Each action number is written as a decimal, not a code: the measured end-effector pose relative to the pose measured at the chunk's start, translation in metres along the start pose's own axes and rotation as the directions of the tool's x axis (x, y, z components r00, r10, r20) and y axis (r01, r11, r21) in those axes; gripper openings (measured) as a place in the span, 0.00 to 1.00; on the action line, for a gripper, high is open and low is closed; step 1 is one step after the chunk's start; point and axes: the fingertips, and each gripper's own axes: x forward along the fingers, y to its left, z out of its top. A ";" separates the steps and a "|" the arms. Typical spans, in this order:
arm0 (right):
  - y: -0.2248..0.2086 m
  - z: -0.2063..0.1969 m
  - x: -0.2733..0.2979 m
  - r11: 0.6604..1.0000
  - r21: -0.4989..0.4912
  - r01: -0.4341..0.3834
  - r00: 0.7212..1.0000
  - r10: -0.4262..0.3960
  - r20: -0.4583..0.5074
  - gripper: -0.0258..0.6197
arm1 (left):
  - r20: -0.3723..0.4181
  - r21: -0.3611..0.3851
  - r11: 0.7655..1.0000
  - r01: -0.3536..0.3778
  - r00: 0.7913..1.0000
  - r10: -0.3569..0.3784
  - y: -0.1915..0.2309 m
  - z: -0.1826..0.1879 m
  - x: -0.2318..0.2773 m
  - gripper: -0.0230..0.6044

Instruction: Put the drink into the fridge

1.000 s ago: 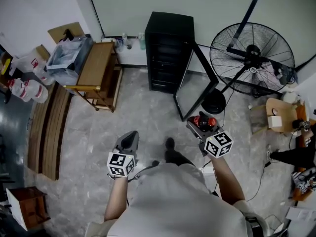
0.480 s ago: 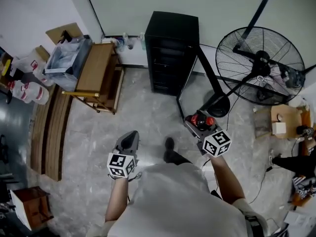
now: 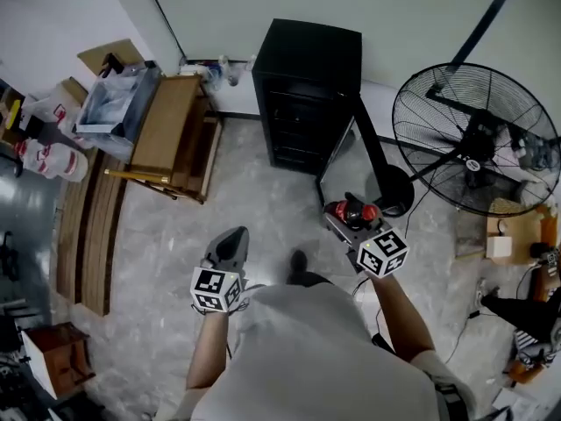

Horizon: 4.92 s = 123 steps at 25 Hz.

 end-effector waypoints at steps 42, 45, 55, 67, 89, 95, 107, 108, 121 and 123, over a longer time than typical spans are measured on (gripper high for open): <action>-0.060 0.019 0.240 0.939 0.129 0.317 0.948 -0.319 -0.005 0.52 | -0.189 0.062 0.926 0.372 0.915 -0.355 0.240 0.035 0.183 0.05; -0.070 0.017 0.249 0.935 0.135 0.328 0.944 -0.329 -0.015 0.52 | -0.206 0.060 0.920 0.387 0.907 -0.368 0.244 0.029 0.194 0.05; -0.119 -0.001 0.290 0.952 0.091 0.293 0.955 -0.289 -0.062 0.52 | -0.209 0.038 0.924 0.381 0.907 -0.366 0.245 0.007 0.236 0.05; -0.179 -0.059 0.338 0.985 0.041 0.167 0.983 -0.163 -0.086 0.52 | -0.132 0.020 0.955 0.298 0.947 -0.292 0.239 -0.044 0.309 0.05; -0.291 -0.192 0.437 0.994 -0.048 0.094 0.996 -0.094 -0.008 0.52 | -0.034 0.121 0.925 0.361 0.932 -0.360 0.274 -0.145 0.440 0.05; -0.318 -0.222 0.464 0.989 -0.111 0.095 0.995 -0.090 0.048 0.52 | 0.010 0.168 0.902 0.397 0.915 -0.404 0.277 -0.183 0.473 0.05; -0.351 -0.284 0.492 0.976 -0.169 0.140 0.984 -0.118 0.133 0.52 | 0.052 0.215 0.878 0.427 0.893 -0.447 0.288 -0.283 0.524 0.05; -0.350 -0.286 0.492 0.975 -0.172 0.141 0.983 -0.118 0.138 0.52 | 0.055 0.215 0.878 0.428 0.892 -0.449 0.288 -0.286 0.525 0.05; -0.366 -0.247 0.506 0.949 -0.256 0.185 0.978 -0.151 0.145 0.52 | 0.132 0.249 0.874 0.417 0.880 -0.457 0.287 -0.263 0.510 0.05; -0.372 -0.238 0.514 0.943 -0.275 0.187 0.978 -0.152 0.144 0.52 | 0.140 0.250 0.875 0.415 0.879 -0.457 0.286 -0.262 0.509 0.05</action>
